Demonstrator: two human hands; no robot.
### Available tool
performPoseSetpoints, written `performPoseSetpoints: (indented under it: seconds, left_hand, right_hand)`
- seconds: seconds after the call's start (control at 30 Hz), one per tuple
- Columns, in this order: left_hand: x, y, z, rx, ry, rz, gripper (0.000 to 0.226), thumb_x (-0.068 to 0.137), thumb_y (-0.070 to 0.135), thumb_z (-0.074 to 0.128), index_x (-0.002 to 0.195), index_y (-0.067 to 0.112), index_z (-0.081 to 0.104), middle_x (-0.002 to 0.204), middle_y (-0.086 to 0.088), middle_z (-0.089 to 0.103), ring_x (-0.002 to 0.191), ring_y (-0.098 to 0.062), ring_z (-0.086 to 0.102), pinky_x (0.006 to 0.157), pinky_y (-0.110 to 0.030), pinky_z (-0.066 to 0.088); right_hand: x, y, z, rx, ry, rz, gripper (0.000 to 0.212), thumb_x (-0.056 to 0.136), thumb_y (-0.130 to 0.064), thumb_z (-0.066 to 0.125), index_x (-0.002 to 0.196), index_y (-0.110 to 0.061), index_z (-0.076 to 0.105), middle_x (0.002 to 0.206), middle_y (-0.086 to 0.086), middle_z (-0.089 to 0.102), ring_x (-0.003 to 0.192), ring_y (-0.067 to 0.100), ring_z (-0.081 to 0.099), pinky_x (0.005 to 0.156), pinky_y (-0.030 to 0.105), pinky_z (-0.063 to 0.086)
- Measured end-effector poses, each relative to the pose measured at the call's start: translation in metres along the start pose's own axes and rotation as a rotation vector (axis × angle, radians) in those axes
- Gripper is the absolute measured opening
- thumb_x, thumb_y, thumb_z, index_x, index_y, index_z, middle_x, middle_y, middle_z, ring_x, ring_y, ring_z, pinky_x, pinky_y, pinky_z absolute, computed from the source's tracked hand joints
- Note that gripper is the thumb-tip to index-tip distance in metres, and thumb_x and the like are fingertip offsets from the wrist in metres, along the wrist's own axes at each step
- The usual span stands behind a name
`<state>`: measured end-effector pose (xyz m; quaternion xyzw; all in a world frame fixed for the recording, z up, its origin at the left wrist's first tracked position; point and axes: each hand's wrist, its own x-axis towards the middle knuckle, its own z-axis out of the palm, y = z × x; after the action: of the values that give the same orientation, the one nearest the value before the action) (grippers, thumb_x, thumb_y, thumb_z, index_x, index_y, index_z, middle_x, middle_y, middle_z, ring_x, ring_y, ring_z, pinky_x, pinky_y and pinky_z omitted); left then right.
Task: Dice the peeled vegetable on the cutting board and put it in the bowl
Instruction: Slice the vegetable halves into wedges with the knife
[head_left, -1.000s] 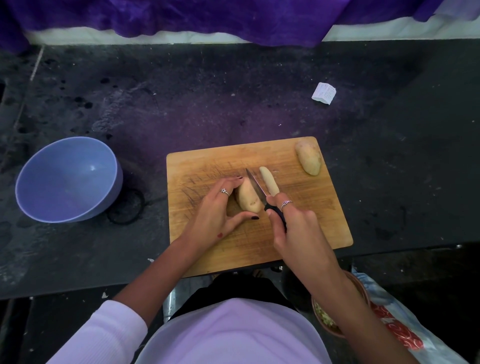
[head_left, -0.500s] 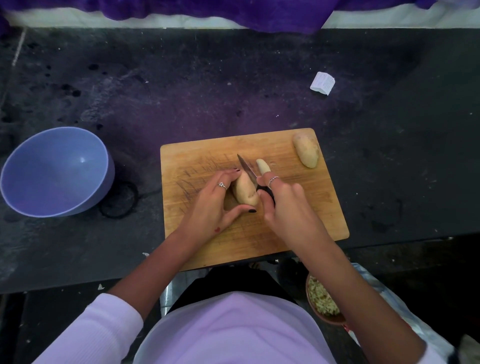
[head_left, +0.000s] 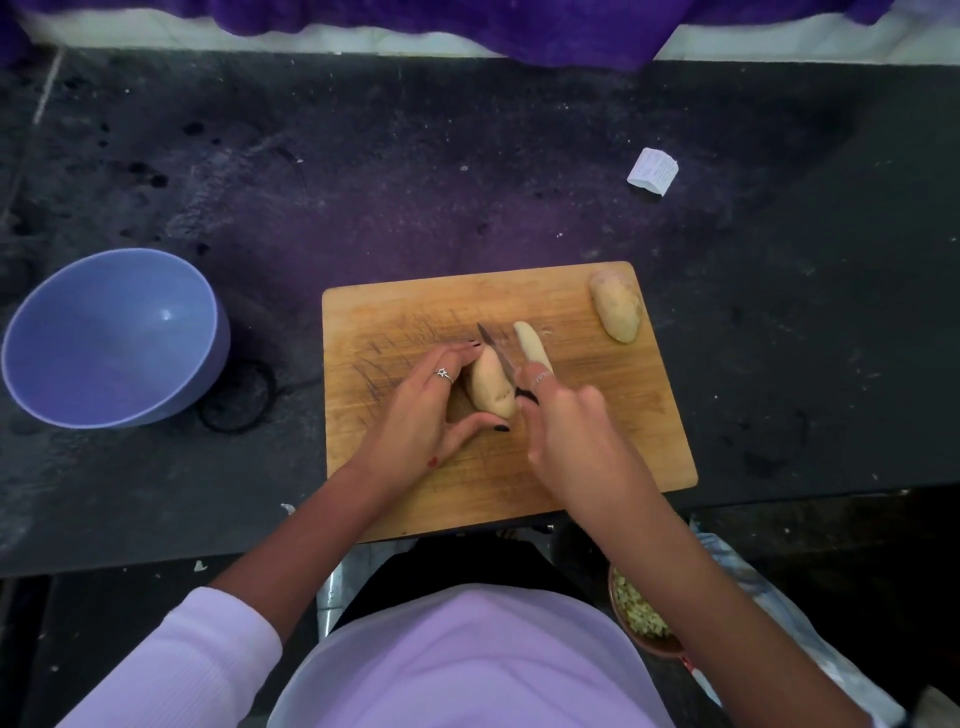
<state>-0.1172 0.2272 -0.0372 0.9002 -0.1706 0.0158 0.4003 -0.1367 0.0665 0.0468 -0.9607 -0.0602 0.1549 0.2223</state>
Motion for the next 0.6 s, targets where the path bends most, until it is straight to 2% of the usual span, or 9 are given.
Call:
performPoseSetpoints:
  seconds: [0.1, 0.27, 0.43, 0.53, 0.6]
  left_hand:
    - [-0.001, 0.0, 0.001, 0.008, 0.002, -0.005, 0.07, 0.077, 0.047, 0.067, 0.129, 0.004, 0.049, 0.13, -0.006, 0.051, 0.121, -0.015, 0.049, 0.104, -0.024, 0.038]
    - [-0.001, 0.004, 0.001, 0.023, 0.011, 0.001, 0.069, 0.078, 0.048, 0.064, 0.127, 0.002, 0.049, 0.129, -0.009, 0.052, 0.12, -0.014, 0.048, 0.104, -0.018, 0.035]
    - [-0.004, 0.001, 0.001, 0.082, -0.055, 0.034, 0.066, 0.08, 0.051, 0.061, 0.128, 0.007, 0.049, 0.13, -0.004, 0.052, 0.119, -0.012, 0.048, 0.101, -0.025, 0.041]
    - [-0.004, -0.001, 0.001, 0.098, -0.069, 0.03, 0.066, 0.08, 0.052, 0.06, 0.129, 0.01, 0.05, 0.131, -0.004, 0.052, 0.122, -0.011, 0.045, 0.103, -0.022, 0.037]
    - [-0.003, 0.0, 0.001, 0.12, -0.071, 0.027, 0.068, 0.079, 0.054, 0.058, 0.13, 0.01, 0.049, 0.133, -0.004, 0.051, 0.124, -0.01, 0.042, 0.104, -0.02, 0.033]
  right_hand:
    - [-0.012, 0.006, 0.003, -0.028, 0.011, -0.03, 0.035, 0.094, -0.011, 0.049, 0.128, -0.021, 0.045, 0.076, 0.006, 0.057, 0.067, 0.028, 0.058, 0.055, 0.036, 0.046]
    - [0.007, 0.001, 0.007, -0.065, 0.035, -0.071, 0.038, 0.098, -0.016, 0.045, 0.136, -0.021, 0.041, 0.08, 0.003, 0.047, 0.077, 0.028, 0.058, 0.06, 0.031, 0.039]
    - [-0.006, 0.013, 0.011, -0.078, 0.025, -0.077, 0.041, 0.096, -0.013, 0.047, 0.135, -0.022, 0.04, 0.086, 0.009, 0.062, 0.078, 0.031, 0.06, 0.058, 0.033, 0.04]
    - [-0.005, 0.016, 0.012, -0.063, 0.028, -0.078, 0.037, 0.095, -0.011, 0.049, 0.131, -0.02, 0.044, 0.082, 0.009, 0.063, 0.073, 0.03, 0.061, 0.057, 0.035, 0.045]
    - [-0.004, 0.017, 0.012, -0.029, 0.045, -0.069, 0.035, 0.095, -0.011, 0.05, 0.129, -0.018, 0.048, 0.082, 0.01, 0.064, 0.072, 0.03, 0.062, 0.055, 0.033, 0.043]
